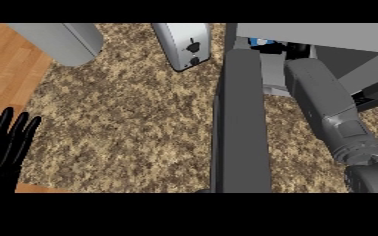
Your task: Pick up the milk, place it into the microwave and close the microwave
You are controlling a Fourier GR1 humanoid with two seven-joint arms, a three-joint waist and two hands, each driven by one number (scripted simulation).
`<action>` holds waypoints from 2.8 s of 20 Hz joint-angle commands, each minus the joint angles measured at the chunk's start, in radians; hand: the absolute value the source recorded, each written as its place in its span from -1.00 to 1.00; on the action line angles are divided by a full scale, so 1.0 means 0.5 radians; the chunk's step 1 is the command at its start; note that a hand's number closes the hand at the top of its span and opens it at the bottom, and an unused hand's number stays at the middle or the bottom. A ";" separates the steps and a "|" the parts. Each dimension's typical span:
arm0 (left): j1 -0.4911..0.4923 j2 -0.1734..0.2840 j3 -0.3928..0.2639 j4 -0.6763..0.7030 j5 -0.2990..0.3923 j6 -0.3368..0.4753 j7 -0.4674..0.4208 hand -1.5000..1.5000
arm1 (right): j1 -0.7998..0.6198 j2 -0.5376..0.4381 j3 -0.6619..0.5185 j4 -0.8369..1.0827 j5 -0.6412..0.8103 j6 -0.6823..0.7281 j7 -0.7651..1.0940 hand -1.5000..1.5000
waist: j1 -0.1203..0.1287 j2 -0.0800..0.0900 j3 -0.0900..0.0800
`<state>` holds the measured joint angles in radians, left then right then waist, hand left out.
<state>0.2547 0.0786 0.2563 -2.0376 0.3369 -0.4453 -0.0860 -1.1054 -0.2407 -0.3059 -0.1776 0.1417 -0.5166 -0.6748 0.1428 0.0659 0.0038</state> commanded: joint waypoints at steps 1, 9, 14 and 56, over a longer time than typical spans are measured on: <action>-0.056 0.005 -0.034 -0.005 -0.059 0.019 0.015 -1.00 | -0.021 -0.061 0.124 0.079 0.171 -0.317 0.012 -1.00 | 0.037 0.031 -0.004; -0.085 0.006 -0.082 0.028 -0.149 0.026 0.027 -1.00 | -0.062 -0.031 0.151 0.153 0.224 -0.532 0.063 -1.00 | 0.086 0.046 0.002; -0.143 -0.016 -0.120 0.022 -0.185 0.051 0.025 -1.00 | -0.096 -0.023 0.097 0.207 0.161 -0.220 0.166 -1.00 | 0.076 0.043 0.009; -0.165 -0.157 -0.576 0.102 -0.520 0.190 0.028 -1.00 | 0.292 0.080 -0.124 0.155 -0.053 0.533 -0.237 -1.00 | -0.137 -0.065 0.001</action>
<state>0.1839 0.0039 -0.0149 -2.0051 0.0827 -0.3503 -0.0794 -0.9752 -0.2251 -0.3547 -0.0972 0.1310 -0.3061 -0.7765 0.0900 0.0410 0.0050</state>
